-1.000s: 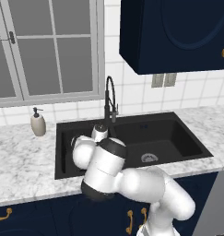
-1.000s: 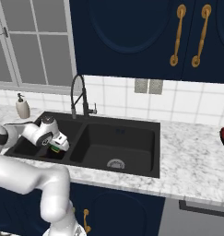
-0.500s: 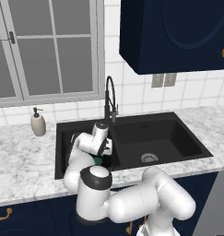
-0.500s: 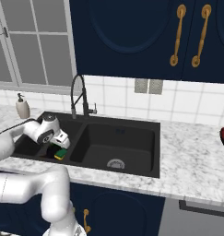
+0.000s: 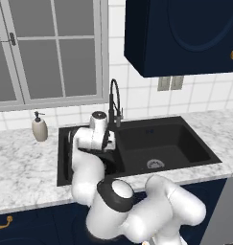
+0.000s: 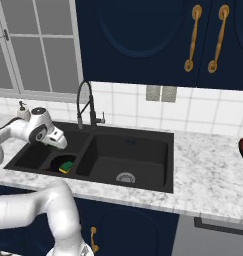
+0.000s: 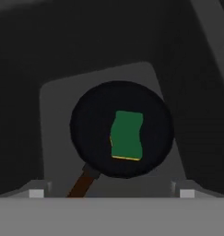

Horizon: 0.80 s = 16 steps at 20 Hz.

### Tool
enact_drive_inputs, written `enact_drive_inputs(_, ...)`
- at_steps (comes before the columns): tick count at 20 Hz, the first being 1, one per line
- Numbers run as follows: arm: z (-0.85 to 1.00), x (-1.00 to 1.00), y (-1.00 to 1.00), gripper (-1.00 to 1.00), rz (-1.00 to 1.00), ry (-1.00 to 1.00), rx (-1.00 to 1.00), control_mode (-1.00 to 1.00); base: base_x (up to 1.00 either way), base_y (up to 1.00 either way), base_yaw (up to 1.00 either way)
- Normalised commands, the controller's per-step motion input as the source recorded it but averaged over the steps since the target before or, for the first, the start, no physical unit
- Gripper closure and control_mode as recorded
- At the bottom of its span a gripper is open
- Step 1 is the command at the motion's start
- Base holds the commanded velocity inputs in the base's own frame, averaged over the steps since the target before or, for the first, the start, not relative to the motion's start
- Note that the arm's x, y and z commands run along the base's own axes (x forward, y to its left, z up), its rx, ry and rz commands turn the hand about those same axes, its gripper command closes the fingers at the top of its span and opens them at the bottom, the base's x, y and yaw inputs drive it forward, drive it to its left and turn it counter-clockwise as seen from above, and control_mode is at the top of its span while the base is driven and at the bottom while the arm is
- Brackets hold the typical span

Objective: Pick the pan and sponge and place them into the sink. Then turn on the water.

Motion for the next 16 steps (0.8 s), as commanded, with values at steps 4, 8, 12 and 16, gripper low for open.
enact_drive_inputs(4, 0.94, -0.71, -0.02, -1.00, 0.08, -0.15, -0.11, -1.00, 0.00, 0.00, 0.00)
enact_drive_inputs(8, 0.69, -0.74, -0.36, -1.00, 0.12, -0.25, -0.08, -1.00, 0.00, 0.00, 0.00)
enact_drive_inputs(12, 0.35, -0.60, -0.88, -1.00, 0.14, -0.26, -0.02, -1.00, 0.00, 0.00, 0.00)
enact_drive_inputs(16, 0.24, -0.32, -1.00, -1.00, 0.15, -0.26, 0.00, -1.00, 0.00, 0.00, 0.00)
